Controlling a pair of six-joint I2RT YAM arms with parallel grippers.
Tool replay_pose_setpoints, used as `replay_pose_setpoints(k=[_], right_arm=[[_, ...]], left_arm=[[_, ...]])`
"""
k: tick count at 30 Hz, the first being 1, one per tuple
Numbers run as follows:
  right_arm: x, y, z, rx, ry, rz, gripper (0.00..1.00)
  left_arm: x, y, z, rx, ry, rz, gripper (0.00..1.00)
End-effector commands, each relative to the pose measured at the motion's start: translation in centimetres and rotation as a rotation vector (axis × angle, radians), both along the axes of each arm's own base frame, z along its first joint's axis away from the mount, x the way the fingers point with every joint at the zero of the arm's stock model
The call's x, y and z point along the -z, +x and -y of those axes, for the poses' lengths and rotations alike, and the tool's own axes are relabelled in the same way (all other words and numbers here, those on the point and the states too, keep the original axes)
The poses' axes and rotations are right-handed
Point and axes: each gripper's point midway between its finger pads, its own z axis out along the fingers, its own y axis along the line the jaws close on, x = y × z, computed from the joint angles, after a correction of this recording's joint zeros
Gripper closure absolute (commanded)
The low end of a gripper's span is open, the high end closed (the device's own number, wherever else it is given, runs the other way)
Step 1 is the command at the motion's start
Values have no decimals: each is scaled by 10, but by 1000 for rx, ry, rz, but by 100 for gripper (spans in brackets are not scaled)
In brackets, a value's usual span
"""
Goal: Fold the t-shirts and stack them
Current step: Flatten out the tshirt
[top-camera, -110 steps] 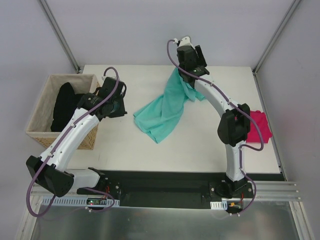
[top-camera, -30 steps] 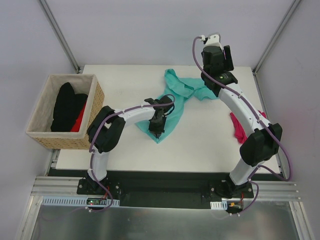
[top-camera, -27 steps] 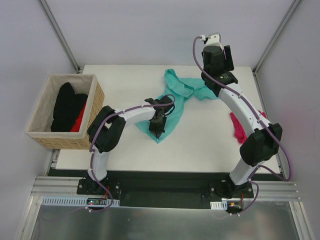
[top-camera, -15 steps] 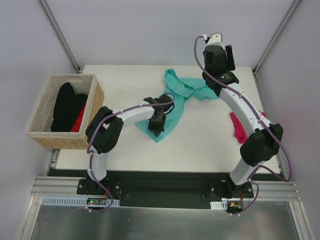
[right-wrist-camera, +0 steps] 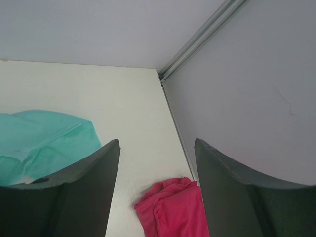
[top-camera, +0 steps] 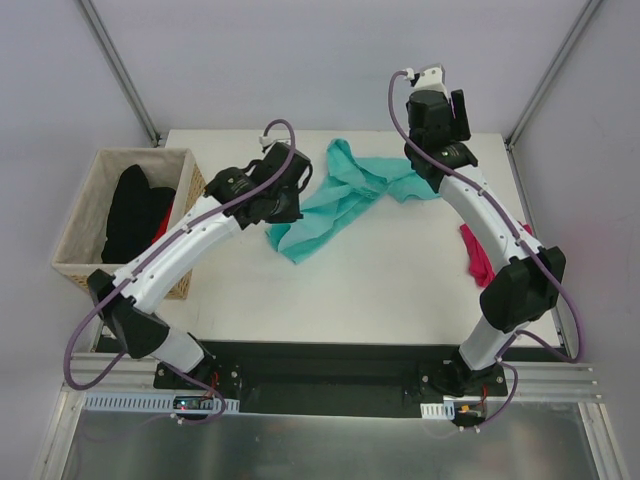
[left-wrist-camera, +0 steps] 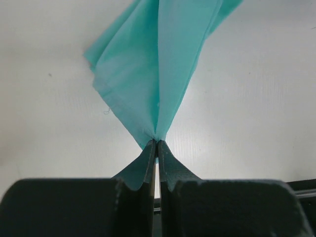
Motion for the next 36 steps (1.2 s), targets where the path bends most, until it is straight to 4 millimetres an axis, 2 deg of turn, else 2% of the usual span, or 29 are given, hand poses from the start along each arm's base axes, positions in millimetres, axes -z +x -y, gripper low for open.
replay_pose_setpoints(k=[1, 5, 9, 13, 16, 17, 20, 25, 32, 36], right_arm=[[-22, 6, 1, 21, 48, 75, 35], [-19, 13, -5, 13, 69, 68, 35], [-9, 21, -16, -4, 91, 38, 35], [18, 35, -42, -46, 108, -30, 35], [36, 36, -69, -80, 89, -73, 35], [48, 37, -84, -101, 76, -97, 36], [63, 36, -109, -141, 66, -128, 41], [78, 30, -139, -214, 76, -165, 44], [96, 24, -156, -264, 100, -202, 44], [114, 23, -170, -302, 117, -244, 45]], left_arm=[[-11, -21, -42, -121, 82, -1, 100], [-12, -36, -60, -164, 101, -14, 100], [-17, -53, -77, -193, 101, -19, 100], [-13, -66, -91, -232, 103, -38, 100], [-11, -72, -98, -250, 117, -47, 100], [-11, -72, -98, -251, 118, -50, 100], [-12, -71, -99, -248, 127, -48, 100], [-14, -66, -96, -234, 144, -48, 100], [-15, -62, -92, -223, 154, -46, 100], [-14, -61, -91, -219, 160, -51, 100]])
